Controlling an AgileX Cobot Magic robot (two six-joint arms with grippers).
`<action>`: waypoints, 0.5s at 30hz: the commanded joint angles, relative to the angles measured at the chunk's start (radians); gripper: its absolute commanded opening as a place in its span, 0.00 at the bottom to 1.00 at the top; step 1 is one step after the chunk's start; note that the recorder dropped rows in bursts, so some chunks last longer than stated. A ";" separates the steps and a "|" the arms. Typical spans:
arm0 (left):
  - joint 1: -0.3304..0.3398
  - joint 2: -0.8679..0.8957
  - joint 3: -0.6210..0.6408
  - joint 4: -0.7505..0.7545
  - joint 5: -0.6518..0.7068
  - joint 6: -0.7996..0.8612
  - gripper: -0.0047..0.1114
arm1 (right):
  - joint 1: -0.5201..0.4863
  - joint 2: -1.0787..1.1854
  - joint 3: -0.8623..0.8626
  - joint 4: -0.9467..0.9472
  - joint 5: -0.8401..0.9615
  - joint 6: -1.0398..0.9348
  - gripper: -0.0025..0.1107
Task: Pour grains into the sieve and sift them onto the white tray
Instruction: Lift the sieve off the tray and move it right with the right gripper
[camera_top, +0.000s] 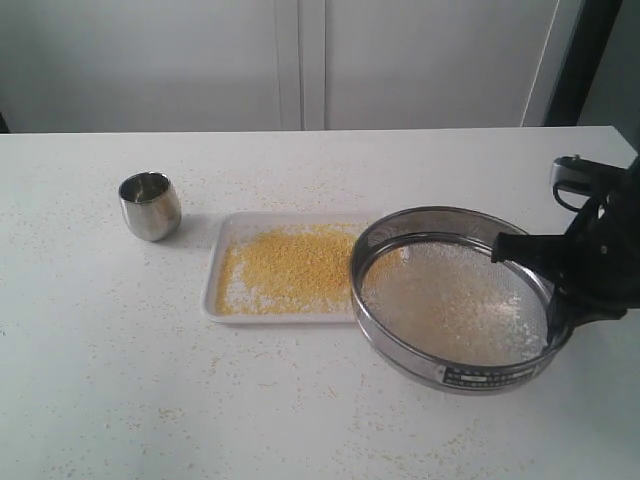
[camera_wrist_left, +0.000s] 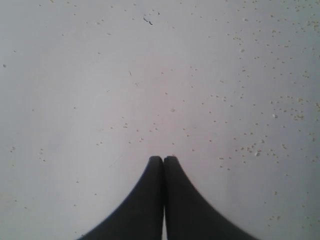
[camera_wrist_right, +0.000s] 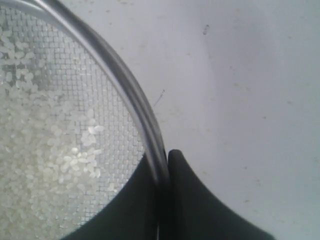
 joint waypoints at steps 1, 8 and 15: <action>0.003 -0.007 0.008 -0.005 0.008 -0.001 0.04 | -0.008 -0.057 0.063 0.009 -0.039 -0.055 0.02; 0.003 -0.007 0.008 -0.005 0.008 -0.001 0.04 | 0.002 -0.103 0.147 0.018 -0.075 -0.055 0.02; 0.003 -0.007 0.008 -0.005 0.008 -0.001 0.04 | 0.054 -0.110 0.214 0.071 -0.145 -0.055 0.02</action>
